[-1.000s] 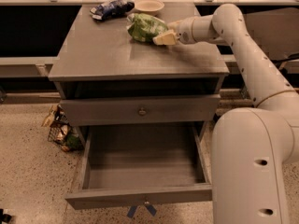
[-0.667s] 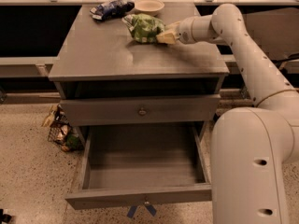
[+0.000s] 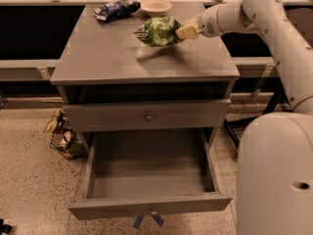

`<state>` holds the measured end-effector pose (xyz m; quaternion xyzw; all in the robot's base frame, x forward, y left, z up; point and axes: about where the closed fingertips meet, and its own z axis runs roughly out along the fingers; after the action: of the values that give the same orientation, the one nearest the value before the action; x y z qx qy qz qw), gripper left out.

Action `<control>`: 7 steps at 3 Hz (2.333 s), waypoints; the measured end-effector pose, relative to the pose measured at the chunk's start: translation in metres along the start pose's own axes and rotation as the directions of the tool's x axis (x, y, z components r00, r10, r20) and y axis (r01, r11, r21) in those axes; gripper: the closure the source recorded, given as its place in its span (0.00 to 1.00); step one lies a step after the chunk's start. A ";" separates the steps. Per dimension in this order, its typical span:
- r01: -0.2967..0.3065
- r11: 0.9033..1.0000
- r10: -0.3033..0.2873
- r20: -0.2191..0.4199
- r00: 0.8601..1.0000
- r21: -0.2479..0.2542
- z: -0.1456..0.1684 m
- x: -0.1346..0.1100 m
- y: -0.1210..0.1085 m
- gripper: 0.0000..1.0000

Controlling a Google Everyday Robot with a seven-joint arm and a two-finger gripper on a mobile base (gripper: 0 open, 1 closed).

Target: Place green jalapeno chip bag into middle drawer

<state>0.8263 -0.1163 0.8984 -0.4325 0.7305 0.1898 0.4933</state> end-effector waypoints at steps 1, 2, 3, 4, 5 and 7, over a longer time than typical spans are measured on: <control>-0.039 0.991 0.033 -0.051 0.998 -0.129 -0.017 0.000 0.057 1.00; -0.039 0.991 0.033 -0.050 0.998 -0.129 -0.017 -0.001 0.057 1.00; -0.039 0.983 0.031 -0.050 0.998 -0.177 -0.020 -0.001 0.083 1.00; -0.015 0.976 0.015 -0.005 1.000 -0.218 -0.041 -0.024 0.136 1.00; -0.023 0.965 0.023 0.000 1.000 -0.262 -0.043 -0.023 0.192 1.00; -0.122 0.914 0.077 -0.131 0.988 -0.387 -0.030 0.054 0.302 1.00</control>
Offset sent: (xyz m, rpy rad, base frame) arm -0.0463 0.0117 0.0082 0.0042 0.0808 0.0710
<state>0.5549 0.0054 0.8184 -0.4950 0.7253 0.3327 0.3438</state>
